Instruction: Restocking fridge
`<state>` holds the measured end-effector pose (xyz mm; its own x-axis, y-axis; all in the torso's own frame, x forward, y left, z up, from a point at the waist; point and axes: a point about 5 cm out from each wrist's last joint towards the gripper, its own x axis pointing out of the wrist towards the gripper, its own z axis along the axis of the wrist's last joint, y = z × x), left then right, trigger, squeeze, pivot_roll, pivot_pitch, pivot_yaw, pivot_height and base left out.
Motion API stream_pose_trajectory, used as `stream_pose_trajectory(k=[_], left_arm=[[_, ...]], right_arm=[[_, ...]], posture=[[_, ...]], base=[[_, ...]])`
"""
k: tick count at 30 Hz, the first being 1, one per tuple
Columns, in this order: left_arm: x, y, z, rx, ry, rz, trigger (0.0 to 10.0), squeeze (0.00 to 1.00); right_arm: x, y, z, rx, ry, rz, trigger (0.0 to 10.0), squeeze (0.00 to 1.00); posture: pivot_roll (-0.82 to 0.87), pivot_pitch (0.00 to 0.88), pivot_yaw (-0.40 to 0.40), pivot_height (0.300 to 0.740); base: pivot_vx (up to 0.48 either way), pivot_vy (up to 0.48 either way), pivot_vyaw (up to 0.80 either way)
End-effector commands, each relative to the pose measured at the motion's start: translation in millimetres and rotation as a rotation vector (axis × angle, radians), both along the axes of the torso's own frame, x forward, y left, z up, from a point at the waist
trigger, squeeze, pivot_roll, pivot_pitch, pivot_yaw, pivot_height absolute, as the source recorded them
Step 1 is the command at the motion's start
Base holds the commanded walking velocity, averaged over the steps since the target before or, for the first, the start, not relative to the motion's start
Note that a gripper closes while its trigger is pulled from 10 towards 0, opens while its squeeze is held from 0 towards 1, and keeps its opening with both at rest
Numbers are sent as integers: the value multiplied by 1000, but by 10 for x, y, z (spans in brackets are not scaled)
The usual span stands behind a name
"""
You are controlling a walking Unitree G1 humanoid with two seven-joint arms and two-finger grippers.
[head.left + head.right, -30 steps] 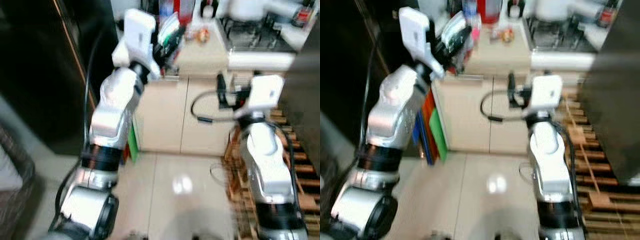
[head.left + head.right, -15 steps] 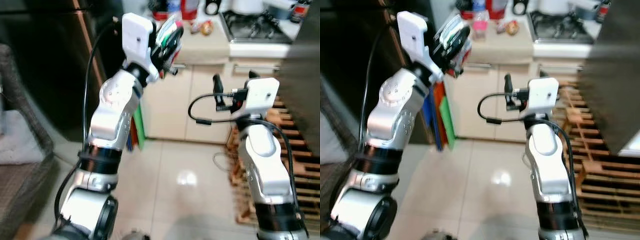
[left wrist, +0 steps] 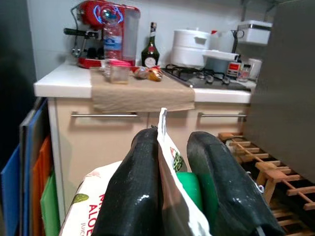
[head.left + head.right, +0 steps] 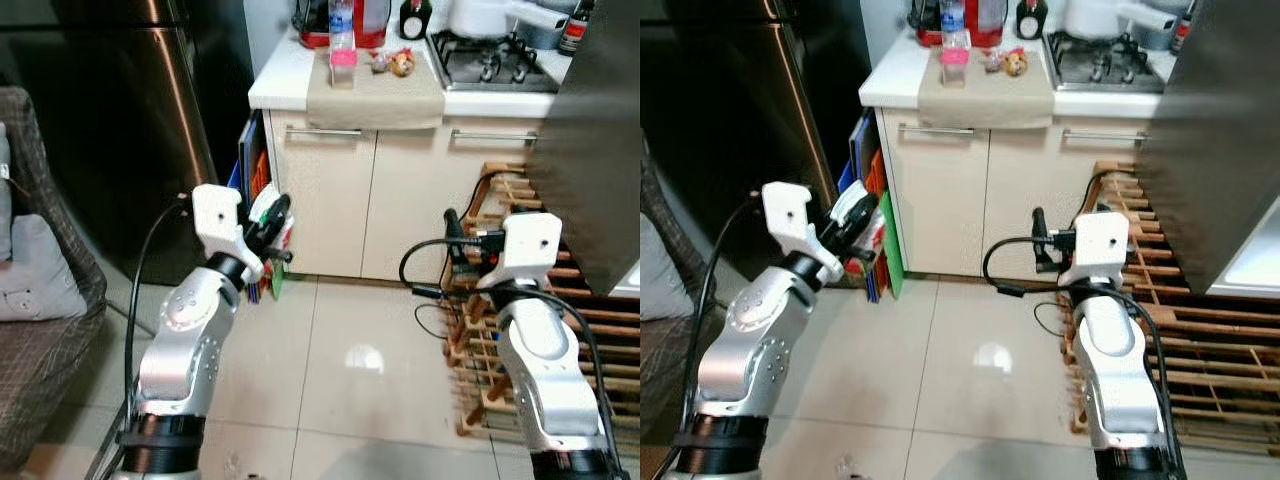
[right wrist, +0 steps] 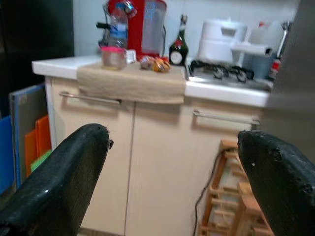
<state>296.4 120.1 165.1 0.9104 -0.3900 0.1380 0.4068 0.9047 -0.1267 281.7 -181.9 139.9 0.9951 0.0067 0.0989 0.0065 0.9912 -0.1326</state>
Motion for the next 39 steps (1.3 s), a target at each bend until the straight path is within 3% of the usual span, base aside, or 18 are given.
stream_pose_trajectory(k=[1, 16, 20, 39], left_arm=[[-26, -77, 57, 18, -17, -56, 10000, 0], [-67, -227, 81, 41, -36, -169, 10000, 0], [-83, -317, 207, 30, -75, -197, 10000, 0], [54, -277, 292, 44, -102, -208, 10000, 0]], right_arm=[[48, 1, 48, -4, -21, -1, 10000, 43], [45, 29, -7, -9, -14, 4, 10000, 43], [39, 139, 37, -20, -29, 38, 10000, 47], [110, 188, 20, -23, -35, 40, 10000, 51]], posture=[[-52, 0, 73, 740], [-55, 0, 86, 740], [-61, 0, 85, 740], [-47, 0, 86, 740]], base=[[0, -439, 0], [0, -438, 0], [0, -439, 0], [0, -438, 0]])
